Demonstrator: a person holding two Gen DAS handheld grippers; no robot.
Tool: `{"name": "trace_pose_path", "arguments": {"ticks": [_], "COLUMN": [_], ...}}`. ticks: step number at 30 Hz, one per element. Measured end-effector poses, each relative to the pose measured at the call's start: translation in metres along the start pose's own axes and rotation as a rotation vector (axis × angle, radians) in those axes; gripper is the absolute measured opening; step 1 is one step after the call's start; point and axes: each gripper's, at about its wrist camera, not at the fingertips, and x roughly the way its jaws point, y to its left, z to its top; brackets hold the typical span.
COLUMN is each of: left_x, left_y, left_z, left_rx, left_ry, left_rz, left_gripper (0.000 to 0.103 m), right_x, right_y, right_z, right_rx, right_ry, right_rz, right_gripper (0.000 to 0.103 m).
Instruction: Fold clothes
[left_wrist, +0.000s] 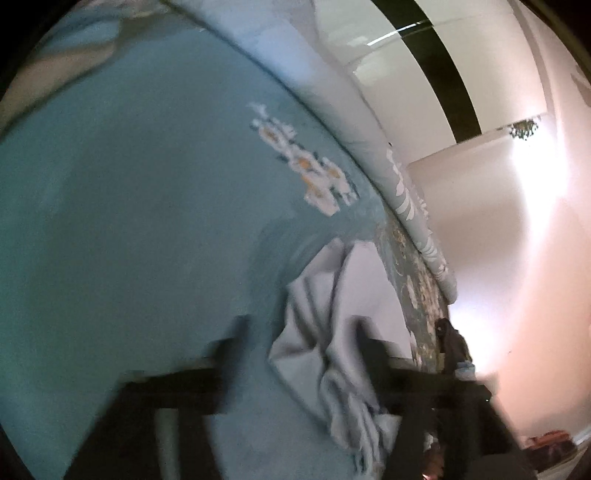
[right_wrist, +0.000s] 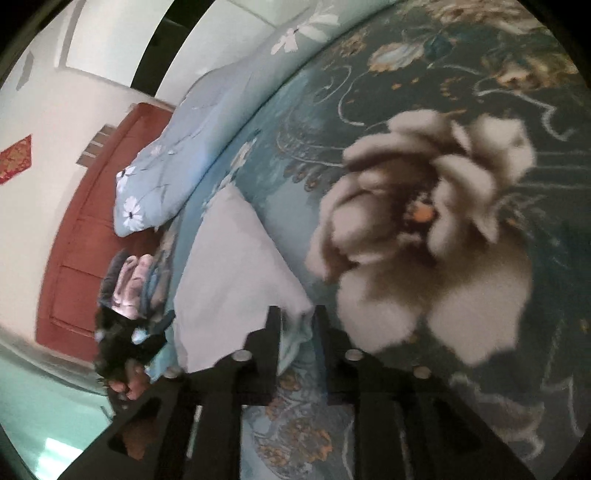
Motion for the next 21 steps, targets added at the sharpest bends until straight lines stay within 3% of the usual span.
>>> {"name": "trace_pose_path", "arguments": {"ticks": [3, 7, 10, 16, 18, 19, 20, 21], "left_x": [0.018, 0.058, 0.084, 0.087, 0.086, 0.085, 0.085, 0.084], "left_y": [-0.019, -0.040, -0.049, -0.050, -0.047, -0.045, -0.043, -0.040], "left_z": [0.014, 0.027, 0.028, 0.024, 0.022, 0.021, 0.019, 0.018], "left_rx": [0.064, 0.143, 0.179, 0.181, 0.178, 0.179, 0.181, 0.167], "left_ry": [0.024, 0.120, 0.188, 0.181, 0.172, 0.170, 0.168, 0.163], "left_rz": [0.002, 0.043, 0.046, 0.016, 0.024, 0.038, 0.052, 0.049], "left_gripper": [0.076, 0.077, 0.077, 0.074, 0.058, 0.037, 0.022, 0.019], "right_x": [0.000, 0.000, 0.007, 0.022, 0.023, 0.023, 0.023, 0.023], "right_y": [-0.002, 0.002, 0.007, 0.015, 0.014, 0.013, 0.011, 0.008], "right_z": [-0.013, -0.027, -0.032, -0.038, -0.039, -0.038, -0.038, -0.037], "right_rx": [0.058, 0.136, 0.186, 0.237, 0.250, 0.258, 0.267, 0.274], "right_ry": [-0.019, -0.067, -0.086, -0.128, -0.139, -0.138, -0.137, -0.131], "right_rz": [0.025, 0.033, 0.031, 0.058, 0.070, 0.077, 0.081, 0.083], "right_gripper": [0.042, 0.051, 0.053, 0.053, 0.051, 0.049, 0.041, 0.030]}}
